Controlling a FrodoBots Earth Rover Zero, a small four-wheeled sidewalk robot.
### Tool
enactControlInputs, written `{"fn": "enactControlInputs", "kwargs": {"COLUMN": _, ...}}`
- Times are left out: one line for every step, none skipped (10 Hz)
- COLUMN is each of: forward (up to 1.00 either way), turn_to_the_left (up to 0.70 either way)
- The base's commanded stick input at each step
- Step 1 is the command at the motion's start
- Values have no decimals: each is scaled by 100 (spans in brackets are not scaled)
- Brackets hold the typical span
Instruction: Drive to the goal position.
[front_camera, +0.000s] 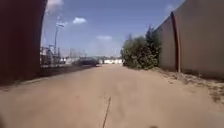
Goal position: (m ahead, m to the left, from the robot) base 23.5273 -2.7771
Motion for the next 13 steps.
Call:
{"fn": "enactControlInputs", "kwargs": {"forward": 100, "turn_to_the_left": 0}}
{"fn": "enactControlInputs", "kwargs": {"forward": 100, "turn_to_the_left": 0}}
{"fn": "enactControlInputs", "kwargs": {"forward": 100, "turn_to_the_left": 0}}
{"fn": "enactControlInputs", "kwargs": {"forward": 100, "turn_to_the_left": 0}}
{"fn": "enactControlInputs", "kwargs": {"forward": 100, "turn_to_the_left": 0}}
{"fn": "enactControlInputs", "kwargs": {"forward": 100, "turn_to_the_left": 0}}
{"fn": "enactControlInputs", "kwargs": {"forward": 100, "turn_to_the_left": 0}}
{"fn": "enactControlInputs", "kwargs": {"forward": 100, "turn_to_the_left": 0}}
{"fn": "enactControlInputs", "kwargs": {"forward": 100, "turn_to_the_left": 0}}
{"fn": "enactControlInputs", "kwargs": {"forward": 100, "turn_to_the_left": 0}}
{"fn": "enactControlInputs", "kwargs": {"forward": 100, "turn_to_the_left": 0}}
{"fn": "enactControlInputs", "kwargs": {"forward": 100, "turn_to_the_left": 0}}
{"fn": "enactControlInputs", "kwargs": {"forward": 100, "turn_to_the_left": 0}}
